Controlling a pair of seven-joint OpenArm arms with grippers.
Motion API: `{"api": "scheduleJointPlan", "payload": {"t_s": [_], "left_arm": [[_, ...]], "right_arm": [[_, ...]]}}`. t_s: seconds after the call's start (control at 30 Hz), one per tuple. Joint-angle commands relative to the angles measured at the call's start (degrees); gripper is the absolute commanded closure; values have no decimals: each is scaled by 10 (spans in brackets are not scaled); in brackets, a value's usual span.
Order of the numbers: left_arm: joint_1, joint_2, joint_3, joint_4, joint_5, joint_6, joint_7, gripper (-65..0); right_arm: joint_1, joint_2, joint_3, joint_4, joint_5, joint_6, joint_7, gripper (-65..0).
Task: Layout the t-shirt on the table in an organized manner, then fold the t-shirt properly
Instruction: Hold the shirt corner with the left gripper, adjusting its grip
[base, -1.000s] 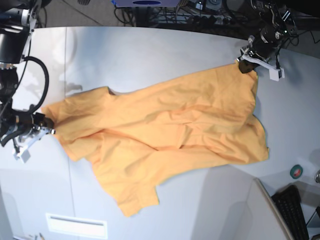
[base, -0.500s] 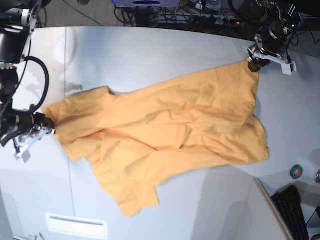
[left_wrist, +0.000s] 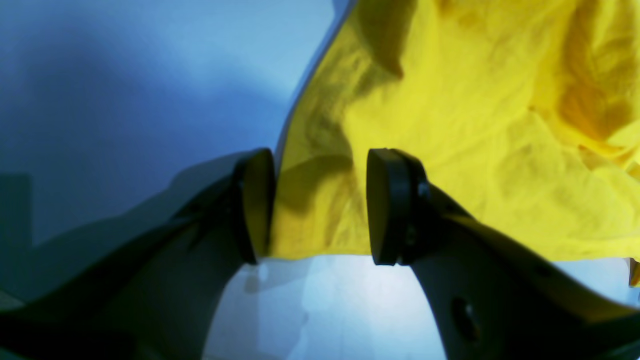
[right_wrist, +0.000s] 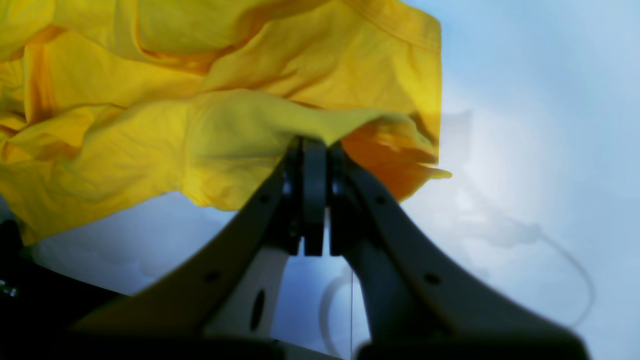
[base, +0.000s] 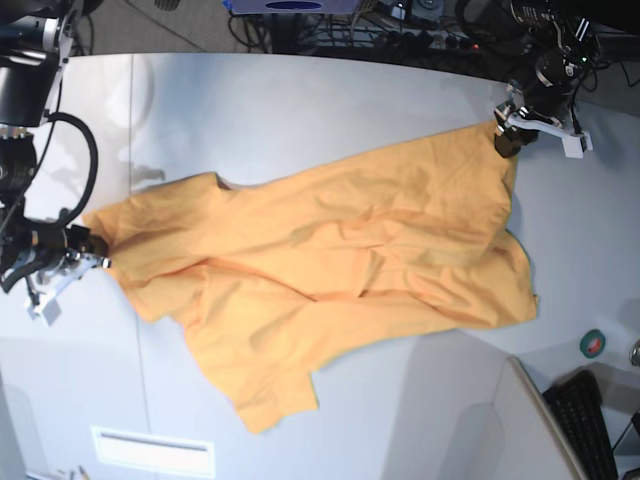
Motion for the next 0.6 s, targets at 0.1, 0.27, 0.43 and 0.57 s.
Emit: {"api": "scheduleJointPlan", "payload": {"t_s": [0.1,0.27,0.43,0.57], "left_arm": [[8,4,4,-7,27,13,41,-295],[8,6,4,-7,26,5,41,-247],[7,10,4,-25,26,-35,41,-217],[7,10,3,-28,26,-35,41,-222]], "right_arm": [[10,8,1,8,6,4,6,0],[10,8,1,8,6,4,6,0],[10,8,1,8,6,4,6,0],[10,8,1,8,6,4,6,0]]}}
